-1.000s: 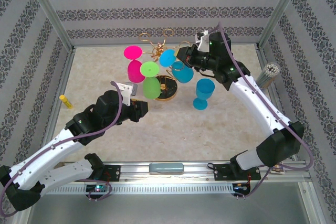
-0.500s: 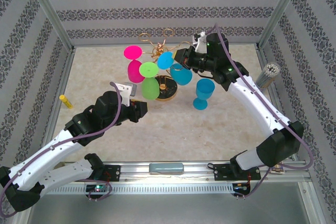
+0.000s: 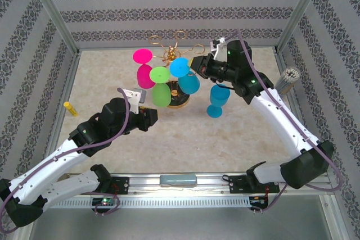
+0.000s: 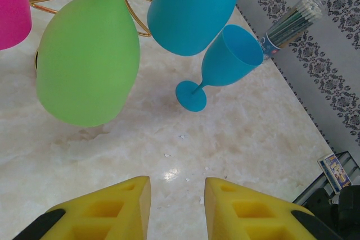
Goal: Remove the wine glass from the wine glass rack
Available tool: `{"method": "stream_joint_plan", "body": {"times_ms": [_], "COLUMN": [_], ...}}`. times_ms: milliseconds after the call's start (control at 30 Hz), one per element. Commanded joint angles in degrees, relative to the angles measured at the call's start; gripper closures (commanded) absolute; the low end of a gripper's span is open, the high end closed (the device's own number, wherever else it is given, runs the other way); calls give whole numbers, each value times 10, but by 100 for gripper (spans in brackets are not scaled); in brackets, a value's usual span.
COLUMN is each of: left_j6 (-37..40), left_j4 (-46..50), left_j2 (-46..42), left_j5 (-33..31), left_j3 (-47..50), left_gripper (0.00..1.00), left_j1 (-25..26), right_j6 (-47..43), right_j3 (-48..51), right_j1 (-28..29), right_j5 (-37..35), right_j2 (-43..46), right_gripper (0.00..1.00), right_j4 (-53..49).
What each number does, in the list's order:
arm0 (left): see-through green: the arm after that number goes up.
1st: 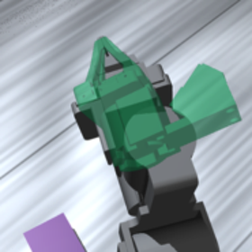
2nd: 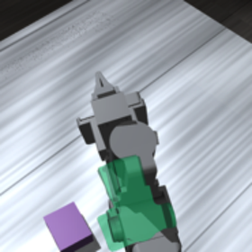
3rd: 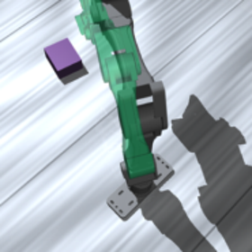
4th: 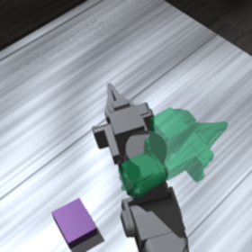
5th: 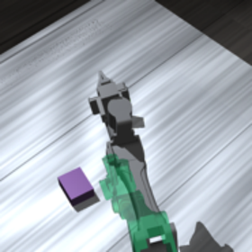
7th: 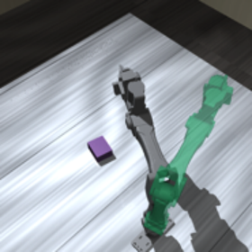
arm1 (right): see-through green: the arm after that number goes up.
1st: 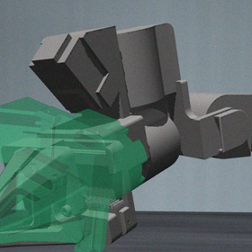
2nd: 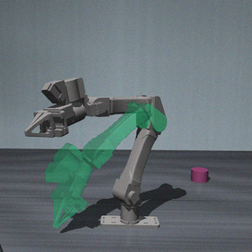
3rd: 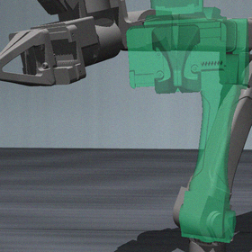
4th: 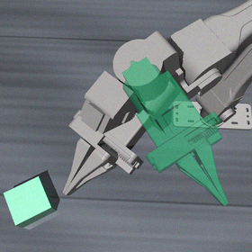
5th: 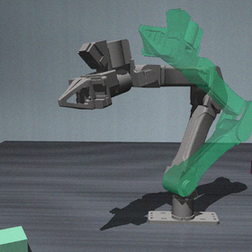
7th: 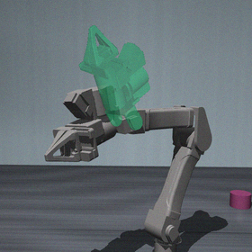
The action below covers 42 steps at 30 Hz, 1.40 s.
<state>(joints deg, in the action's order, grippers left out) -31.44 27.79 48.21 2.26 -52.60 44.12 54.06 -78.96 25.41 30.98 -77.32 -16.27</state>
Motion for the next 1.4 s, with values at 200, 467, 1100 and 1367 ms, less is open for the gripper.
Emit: {"method": "stream_joint_plan", "body": {"times_ms": [200, 467, 1100, 1367], "left_j6": [7, -5, -86, -113], "left_j4": [11, 39, 208, 240], "left_j2": [2, 9, -6, -2], "left_j5": [-14, -13, 26, 49], "left_j3": [-6, -22, -32, -11], "left_gripper": [68, 67, 60, 53], "left_j1": [-8, -8, -8, -8], "right_j6": [-2, -10, -151, -244], "right_j3": [37, 74, 212, 274], "right_j1": [7, 19, 184, 291], "right_j5": [36, 67, -23, -163], "right_j2": [48, 96, 192, 215], "right_gripper": [100, 100, 100, 100], "right_j4": [20, 9, -31, -31]}}
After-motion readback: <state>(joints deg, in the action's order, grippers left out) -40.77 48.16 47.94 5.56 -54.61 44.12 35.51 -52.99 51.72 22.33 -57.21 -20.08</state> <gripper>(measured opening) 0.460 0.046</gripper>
